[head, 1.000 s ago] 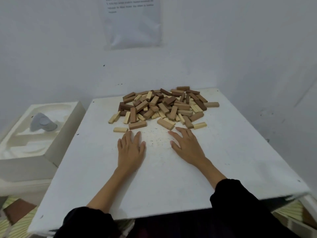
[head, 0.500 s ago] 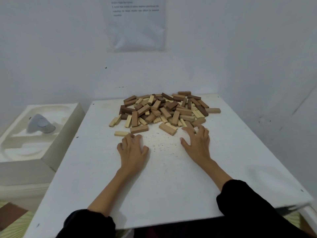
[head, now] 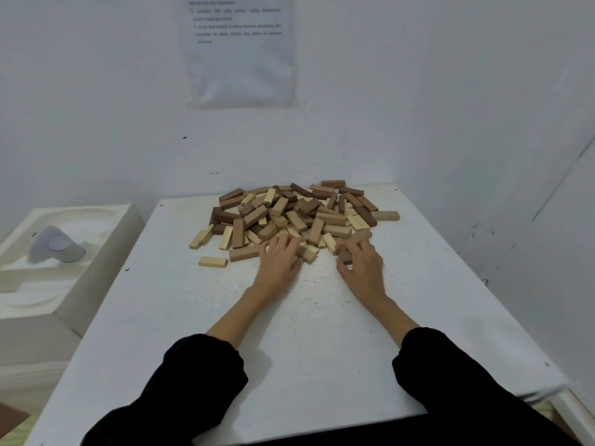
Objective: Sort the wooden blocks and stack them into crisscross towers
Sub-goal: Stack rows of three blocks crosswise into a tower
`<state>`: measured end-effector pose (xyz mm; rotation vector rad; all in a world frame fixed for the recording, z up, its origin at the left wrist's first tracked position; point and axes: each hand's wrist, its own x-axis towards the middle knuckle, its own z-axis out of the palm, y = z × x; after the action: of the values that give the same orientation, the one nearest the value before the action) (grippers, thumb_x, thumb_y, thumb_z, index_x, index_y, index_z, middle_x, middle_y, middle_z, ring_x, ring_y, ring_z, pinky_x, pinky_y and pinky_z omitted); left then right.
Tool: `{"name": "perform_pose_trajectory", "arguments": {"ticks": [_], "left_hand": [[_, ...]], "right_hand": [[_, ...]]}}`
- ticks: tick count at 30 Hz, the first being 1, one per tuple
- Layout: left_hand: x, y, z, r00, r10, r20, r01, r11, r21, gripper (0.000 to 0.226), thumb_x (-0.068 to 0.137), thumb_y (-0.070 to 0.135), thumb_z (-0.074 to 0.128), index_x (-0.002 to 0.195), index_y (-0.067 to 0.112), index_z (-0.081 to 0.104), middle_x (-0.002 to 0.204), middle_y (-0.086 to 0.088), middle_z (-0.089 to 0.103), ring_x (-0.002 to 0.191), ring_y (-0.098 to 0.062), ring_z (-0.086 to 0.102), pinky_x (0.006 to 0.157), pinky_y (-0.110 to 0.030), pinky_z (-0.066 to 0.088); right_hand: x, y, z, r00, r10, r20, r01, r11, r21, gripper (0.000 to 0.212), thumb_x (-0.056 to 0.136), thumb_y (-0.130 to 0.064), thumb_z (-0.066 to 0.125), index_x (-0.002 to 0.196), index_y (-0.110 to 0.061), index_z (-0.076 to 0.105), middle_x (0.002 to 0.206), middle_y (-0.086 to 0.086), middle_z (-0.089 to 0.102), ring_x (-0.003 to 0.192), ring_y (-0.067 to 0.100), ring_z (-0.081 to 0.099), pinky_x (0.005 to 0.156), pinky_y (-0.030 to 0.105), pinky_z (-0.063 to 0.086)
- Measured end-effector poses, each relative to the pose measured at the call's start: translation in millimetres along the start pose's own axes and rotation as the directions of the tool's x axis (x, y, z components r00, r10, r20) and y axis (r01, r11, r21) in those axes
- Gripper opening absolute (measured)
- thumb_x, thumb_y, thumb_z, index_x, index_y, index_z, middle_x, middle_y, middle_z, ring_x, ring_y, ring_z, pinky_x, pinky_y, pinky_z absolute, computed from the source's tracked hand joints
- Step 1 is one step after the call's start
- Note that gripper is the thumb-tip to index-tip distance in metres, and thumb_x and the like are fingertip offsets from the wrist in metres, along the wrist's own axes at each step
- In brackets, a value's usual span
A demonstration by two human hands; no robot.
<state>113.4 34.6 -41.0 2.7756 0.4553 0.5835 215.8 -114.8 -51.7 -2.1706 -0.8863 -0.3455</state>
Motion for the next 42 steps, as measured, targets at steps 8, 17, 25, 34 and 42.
{"name": "perform_pose_trajectory", "arguments": {"ticks": [8, 17, 25, 34, 42], "left_hand": [[15.3, -2.5, -4.4, 0.989, 0.135, 0.064, -0.144, 0.978, 0.152, 0.025, 0.096, 0.029, 0.050, 0.113, 0.012, 0.051, 0.118, -0.002, 0.051, 0.111, -0.021, 0.047, 0.093, -0.036, 0.030], [47.7, 15.2, -17.0, 0.987, -0.042, -0.153, 0.022, 0.991, -0.132, 0.029, 0.095, 0.028, 0.054, 0.111, 0.003, 0.054, 0.111, -0.006, 0.050, 0.100, -0.020, 0.049, 0.075, -0.028, 0.041], [87.3, 38.9, 3.3, 0.965, -0.252, 0.068, 0.252, 0.968, 0.009, 0.052, 0.096, 0.039, 0.049, 0.126, -0.003, 0.043, 0.130, -0.019, 0.045, 0.118, -0.032, 0.045, 0.094, -0.035, 0.042], [74.7, 38.6, -6.1, 0.978, -0.207, 0.000, 0.202, 0.952, -0.232, 0.039, 0.081, 0.023, 0.073, 0.111, 0.001, 0.059, 0.085, -0.006, 0.060, 0.079, -0.018, 0.056, 0.070, -0.031, 0.046], [7.9, 31.8, -51.4, 0.974, -0.226, -0.007, 0.208, 0.909, -0.362, 0.048, 0.076, 0.019, 0.079, 0.119, 0.010, 0.059, 0.089, 0.002, 0.060, 0.068, -0.004, 0.053, 0.051, -0.008, 0.041]], "right_hand": [[-1.8, 1.4, -2.1, 0.997, 0.036, -0.068, -0.032, 0.998, 0.060, 0.036, 0.065, 0.000, 0.072, 0.096, -0.013, 0.061, 0.105, 0.009, 0.048, 0.075, 0.023, 0.056, 0.066, 0.036, 0.049], [-4.7, 5.8, 0.5, 0.984, 0.129, -0.120, -0.126, 0.992, 0.033, 0.037, 0.063, 0.000, 0.074, 0.097, -0.010, 0.063, 0.098, 0.012, 0.051, 0.081, 0.029, 0.058, 0.070, 0.045, 0.051], [-4.7, 7.1, 1.0, 0.986, 0.118, -0.115, -0.115, 0.993, 0.032, 0.034, 0.065, 0.000, 0.072, 0.096, -0.009, 0.064, 0.094, 0.011, 0.051, 0.082, 0.029, 0.057, 0.069, 0.042, 0.050], [-3.7, 5.2, -2.6, 0.988, 0.083, -0.130, -0.078, 0.996, 0.044, 0.031, 0.066, 0.002, 0.071, 0.095, -0.009, 0.064, 0.095, 0.010, 0.052, 0.081, 0.027, 0.055, 0.068, 0.042, 0.051], [-18.7, -11.8, -17.4, 0.930, -0.292, -0.222, 0.306, 0.952, 0.029, 0.029, 0.063, 0.006, 0.077, 0.087, -0.008, 0.067, 0.083, 0.009, 0.055, 0.079, 0.009, 0.042, 0.065, 0.008, 0.037]]}}
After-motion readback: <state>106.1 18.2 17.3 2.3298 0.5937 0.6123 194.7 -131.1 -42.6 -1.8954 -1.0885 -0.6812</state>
